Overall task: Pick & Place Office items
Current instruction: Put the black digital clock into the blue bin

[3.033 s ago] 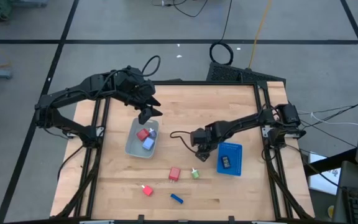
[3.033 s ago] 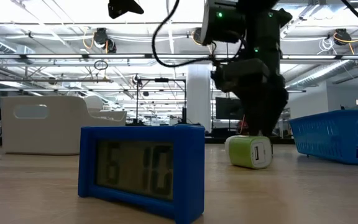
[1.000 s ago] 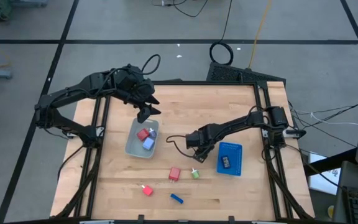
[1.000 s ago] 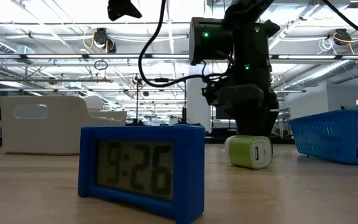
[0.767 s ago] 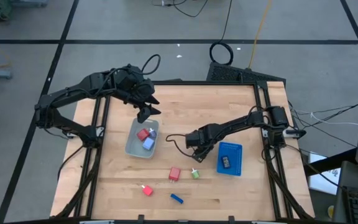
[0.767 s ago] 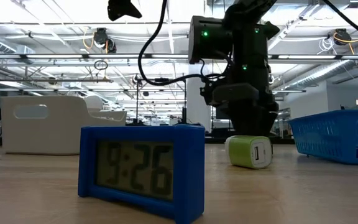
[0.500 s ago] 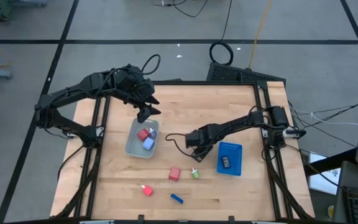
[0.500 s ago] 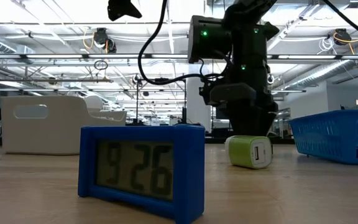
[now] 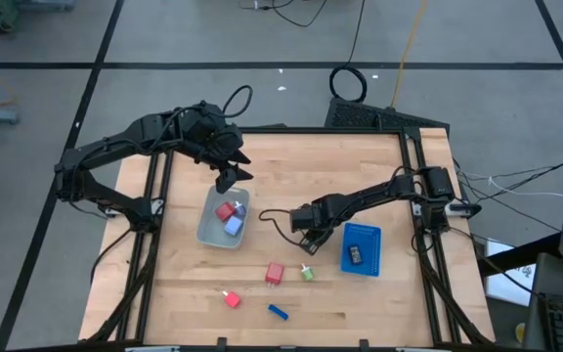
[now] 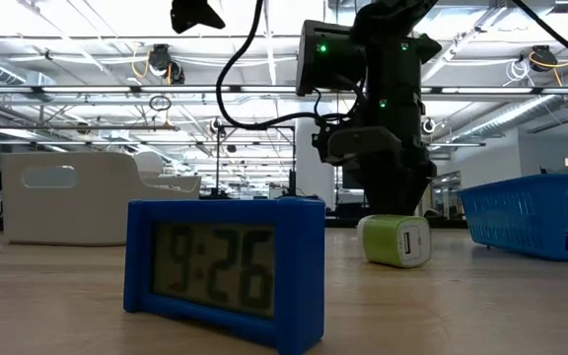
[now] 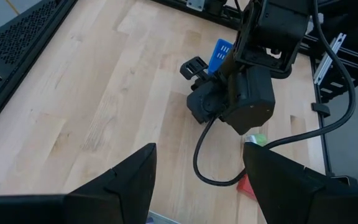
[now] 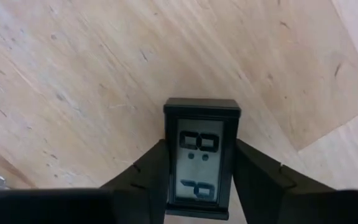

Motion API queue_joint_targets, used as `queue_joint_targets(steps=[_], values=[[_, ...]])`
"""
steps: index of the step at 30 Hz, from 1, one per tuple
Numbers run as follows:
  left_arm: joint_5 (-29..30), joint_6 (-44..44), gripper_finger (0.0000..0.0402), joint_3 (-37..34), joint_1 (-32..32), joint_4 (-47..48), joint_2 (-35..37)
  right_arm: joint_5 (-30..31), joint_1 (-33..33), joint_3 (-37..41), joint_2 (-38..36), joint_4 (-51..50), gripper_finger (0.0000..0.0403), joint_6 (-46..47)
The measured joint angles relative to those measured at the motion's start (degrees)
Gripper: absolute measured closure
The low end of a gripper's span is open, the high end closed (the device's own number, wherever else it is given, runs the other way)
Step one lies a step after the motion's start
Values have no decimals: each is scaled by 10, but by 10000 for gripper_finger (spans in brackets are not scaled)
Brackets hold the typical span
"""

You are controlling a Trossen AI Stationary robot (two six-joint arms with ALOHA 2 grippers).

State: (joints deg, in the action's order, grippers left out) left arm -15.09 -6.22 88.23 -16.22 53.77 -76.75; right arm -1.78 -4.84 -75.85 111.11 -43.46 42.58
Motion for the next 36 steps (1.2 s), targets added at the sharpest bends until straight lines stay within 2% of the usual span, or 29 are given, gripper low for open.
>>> queue_joint_targets(steps=[6,12,20,28,36], values=[[0,3,158,0,0,0,0,-13,0,0,-1,0,246,9],[0,3,158,0,0,2,0,-29,-1,-3,-19,-13,268,15],[0,1,158,0,0,19,0,-16,-1,-4,-110,-58,267,36],[0,0,158,0,0,22,0,18,-8,-4,-202,-159,268,52],[0,-1,158,0,0,32,18,18,-49,4,-225,-231,268,73]])
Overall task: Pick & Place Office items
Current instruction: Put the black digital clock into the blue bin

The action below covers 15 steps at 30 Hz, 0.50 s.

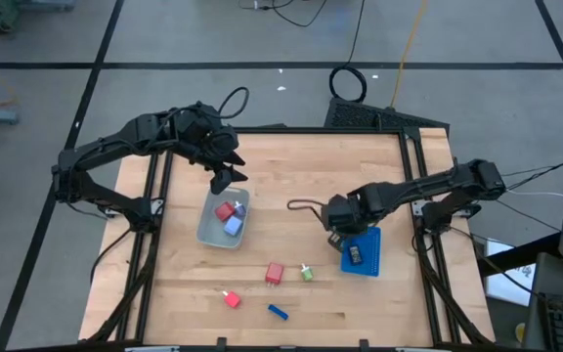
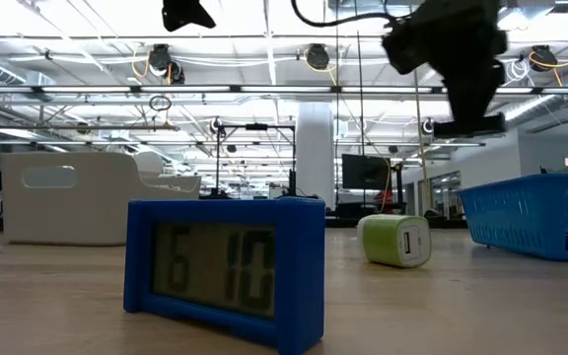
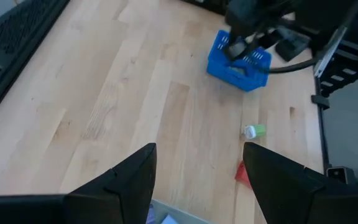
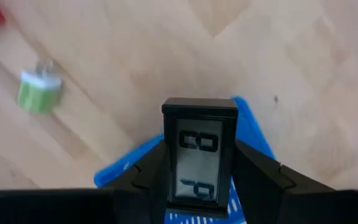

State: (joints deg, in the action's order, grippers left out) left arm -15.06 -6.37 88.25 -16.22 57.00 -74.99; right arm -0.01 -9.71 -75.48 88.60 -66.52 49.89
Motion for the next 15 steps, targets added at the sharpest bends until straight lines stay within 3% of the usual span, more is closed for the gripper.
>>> queue_joint_targets(steps=[15], values=[[0,-24,158,1,3,1,62,-17,-58,100,0,6,265,50]])
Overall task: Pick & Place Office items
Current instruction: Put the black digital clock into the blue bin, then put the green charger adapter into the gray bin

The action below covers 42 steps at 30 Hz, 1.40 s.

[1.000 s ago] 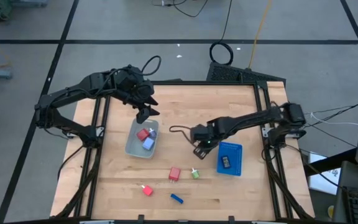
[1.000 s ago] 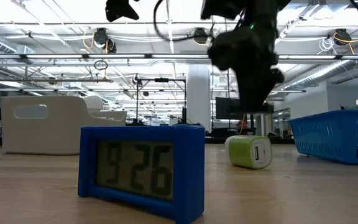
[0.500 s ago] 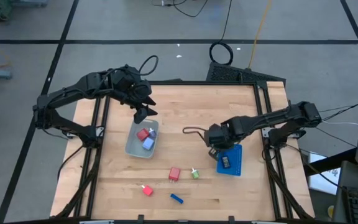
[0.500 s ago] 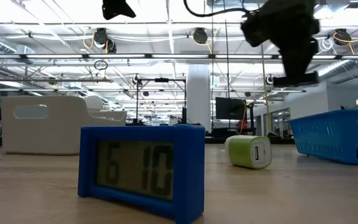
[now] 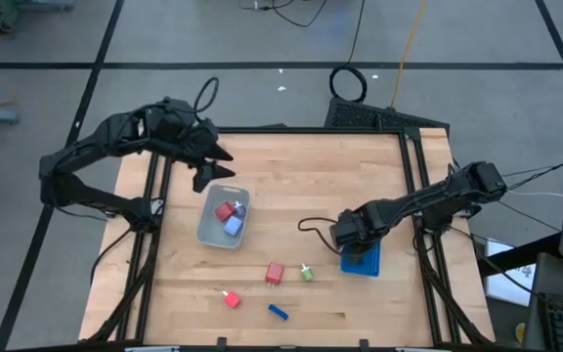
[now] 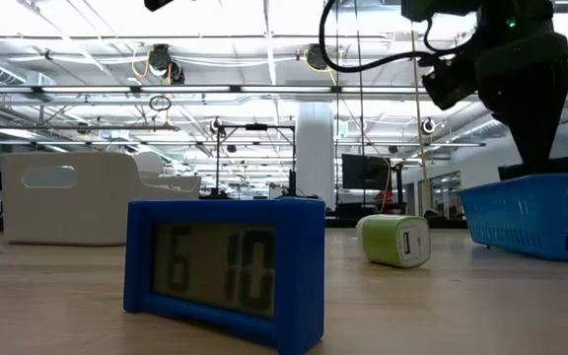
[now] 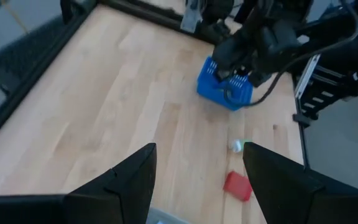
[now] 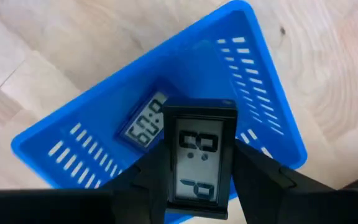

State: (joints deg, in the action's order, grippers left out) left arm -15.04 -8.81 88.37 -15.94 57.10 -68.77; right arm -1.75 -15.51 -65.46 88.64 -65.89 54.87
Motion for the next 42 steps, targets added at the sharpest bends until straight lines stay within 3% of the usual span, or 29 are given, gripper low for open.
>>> queue_joint_targets(steps=[16,33,42], values=[[0,-25,158,-1,0,-2,14,13,0,12,0,36,260,-1],[-1,-40,158,-1,0,-2,14,12,1,43,0,79,179,12],[-1,-40,158,-1,1,4,14,-8,4,-12,-47,78,166,31]])
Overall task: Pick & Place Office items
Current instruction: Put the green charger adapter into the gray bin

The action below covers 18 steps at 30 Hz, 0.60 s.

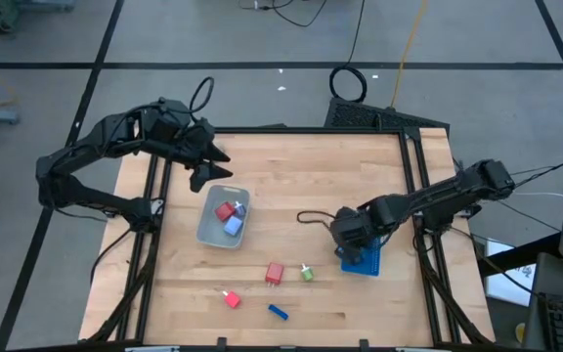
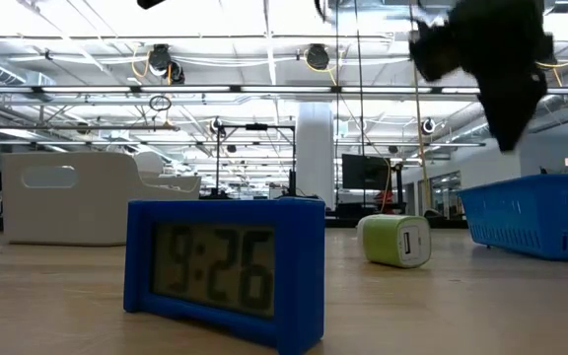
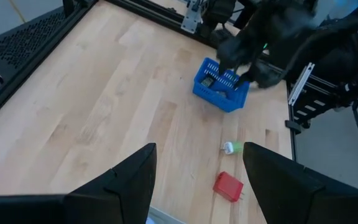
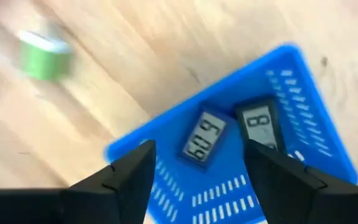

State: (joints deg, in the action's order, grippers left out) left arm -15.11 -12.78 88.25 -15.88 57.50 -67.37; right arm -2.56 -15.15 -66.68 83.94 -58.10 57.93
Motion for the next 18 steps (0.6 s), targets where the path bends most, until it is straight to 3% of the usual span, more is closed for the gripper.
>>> queue_joint_targets(steps=[10,18], values=[[0,-4,158,0,42,9,6,9,6,-143,-47,-2,195,27],[2,-15,158,-1,75,-10,18,3,9,-211,-24,99,198,35]])
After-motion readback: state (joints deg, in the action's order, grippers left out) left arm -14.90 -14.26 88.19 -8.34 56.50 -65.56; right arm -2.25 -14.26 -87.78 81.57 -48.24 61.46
